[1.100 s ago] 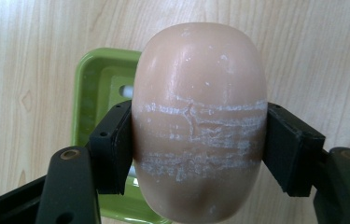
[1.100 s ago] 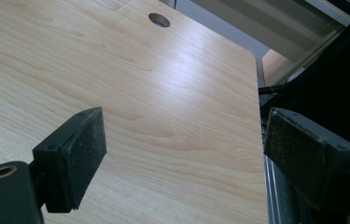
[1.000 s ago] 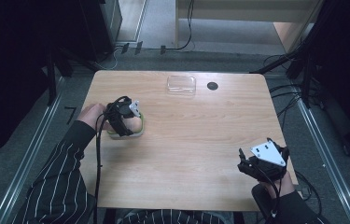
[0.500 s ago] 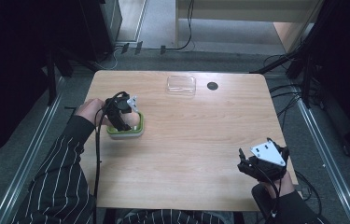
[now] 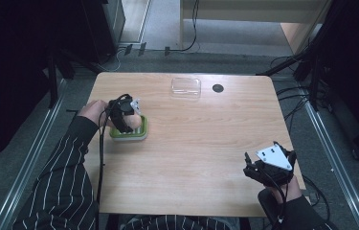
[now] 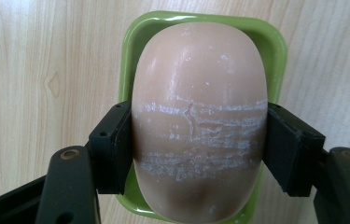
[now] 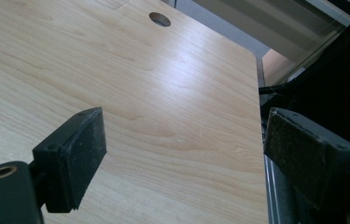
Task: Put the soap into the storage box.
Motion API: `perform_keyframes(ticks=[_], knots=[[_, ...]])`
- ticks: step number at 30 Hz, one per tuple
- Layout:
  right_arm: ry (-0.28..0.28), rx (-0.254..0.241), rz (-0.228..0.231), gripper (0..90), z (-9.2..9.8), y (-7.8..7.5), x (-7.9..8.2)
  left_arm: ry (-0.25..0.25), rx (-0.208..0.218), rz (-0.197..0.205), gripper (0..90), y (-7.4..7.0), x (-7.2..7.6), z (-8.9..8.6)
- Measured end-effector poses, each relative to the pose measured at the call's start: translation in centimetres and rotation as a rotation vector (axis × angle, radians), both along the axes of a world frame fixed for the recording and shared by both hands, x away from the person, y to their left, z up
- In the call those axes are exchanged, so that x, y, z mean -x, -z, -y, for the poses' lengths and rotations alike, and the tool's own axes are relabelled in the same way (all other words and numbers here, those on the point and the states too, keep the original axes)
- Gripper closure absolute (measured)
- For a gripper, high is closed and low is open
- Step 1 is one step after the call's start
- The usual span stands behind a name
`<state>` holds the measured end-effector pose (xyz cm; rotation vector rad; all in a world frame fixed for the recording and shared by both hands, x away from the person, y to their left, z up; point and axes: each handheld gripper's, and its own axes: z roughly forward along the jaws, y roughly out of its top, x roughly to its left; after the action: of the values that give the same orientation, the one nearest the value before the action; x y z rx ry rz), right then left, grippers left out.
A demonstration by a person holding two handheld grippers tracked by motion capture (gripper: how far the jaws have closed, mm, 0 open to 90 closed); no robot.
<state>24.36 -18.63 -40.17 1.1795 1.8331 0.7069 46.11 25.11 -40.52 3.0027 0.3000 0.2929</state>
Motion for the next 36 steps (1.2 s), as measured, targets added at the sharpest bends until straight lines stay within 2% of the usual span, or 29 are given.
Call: perform_keyframes(ticks=[3, 6, 15, 18, 29, 36], knots=[[0.001, -0.001, 0.000, 13.8, 0.0, 0.0, 0.0, -0.003, -0.014, -0.004, 33.8, 0.2, -0.2, 0.0], [0.001, -0.001, -0.001, 13.8, 0.0, 0.0, 0.0, -0.001, -0.004, -0.009, 33.8, 0.7, -0.5, -0.1], [0.002, 0.000, 0.001, 13.8, 0.0, 0.0, 0.0, -0.013, -0.012, -0.012, 33.7, 1.5, -0.9, -0.1], [0.001, 0.000, 0.001, 13.8, 0.0, 0.0, 0.0, -0.019, 0.001, -0.010, 33.7, 1.7, -1.0, -0.1], [0.002, 0.001, 0.002, 13.8, 0.0, 0.0, 0.0, -0.023, -0.008, -0.016, 33.6, 2.3, -1.2, -0.2], [0.003, -0.001, 0.002, 13.8, 0.0, 0.0, 0.0, -0.025, 0.016, -0.014, 33.4, 2.4, -1.2, -0.6]])
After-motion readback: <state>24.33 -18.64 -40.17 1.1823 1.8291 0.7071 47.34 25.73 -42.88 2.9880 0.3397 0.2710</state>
